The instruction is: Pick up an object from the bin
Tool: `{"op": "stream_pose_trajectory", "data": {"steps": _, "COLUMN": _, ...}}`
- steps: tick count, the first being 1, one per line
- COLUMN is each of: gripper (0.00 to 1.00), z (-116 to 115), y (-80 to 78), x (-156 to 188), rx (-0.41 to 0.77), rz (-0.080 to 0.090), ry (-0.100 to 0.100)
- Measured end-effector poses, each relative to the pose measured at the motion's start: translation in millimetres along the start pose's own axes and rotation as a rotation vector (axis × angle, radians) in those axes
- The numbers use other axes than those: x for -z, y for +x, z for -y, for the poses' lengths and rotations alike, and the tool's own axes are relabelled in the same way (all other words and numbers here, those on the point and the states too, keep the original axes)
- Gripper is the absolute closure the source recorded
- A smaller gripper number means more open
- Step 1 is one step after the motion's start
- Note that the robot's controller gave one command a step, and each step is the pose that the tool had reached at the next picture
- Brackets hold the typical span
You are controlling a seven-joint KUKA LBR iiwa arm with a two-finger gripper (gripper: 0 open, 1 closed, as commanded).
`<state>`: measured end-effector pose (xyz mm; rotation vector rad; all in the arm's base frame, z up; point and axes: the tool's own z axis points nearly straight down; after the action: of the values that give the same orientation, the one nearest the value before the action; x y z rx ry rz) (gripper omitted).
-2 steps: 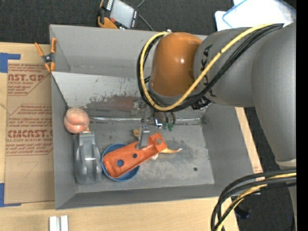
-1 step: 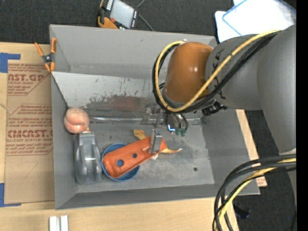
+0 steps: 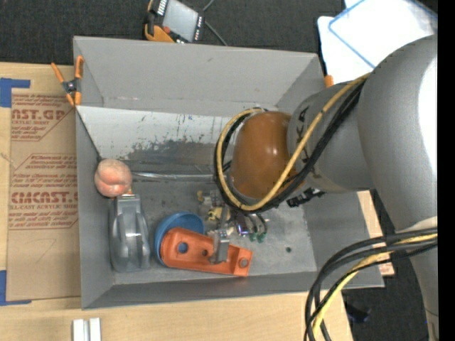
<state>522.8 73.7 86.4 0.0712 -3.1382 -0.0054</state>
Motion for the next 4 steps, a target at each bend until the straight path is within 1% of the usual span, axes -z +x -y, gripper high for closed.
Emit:
{"op": "stream_pose_trajectory", "data": {"steps": 1, "gripper": 0.0, "z": -1, "y": -19.7, "x": -16, "rx": -0.039, "rz": 0.016, "ry": 0.0}}
{"op": "stream_pose_trajectory", "data": {"steps": 2, "gripper": 1.0, "z": -24, "y": -6.2, "x": -9, "rx": -0.006, "rz": 0.009, "ry": 0.001}}
{"op": "stream_pose_trajectory", "data": {"steps": 3, "gripper": 1.0, "z": -24, "y": -6.3, "x": -9, "rx": -0.007, "rz": 0.009, "ry": 0.001}}
{"op": "stream_pose_trajectory", "data": {"steps": 4, "gripper": 1.0, "z": -24, "y": -8.4, "x": 35, "rx": -0.033, "rz": 0.012, "ry": -0.001}}
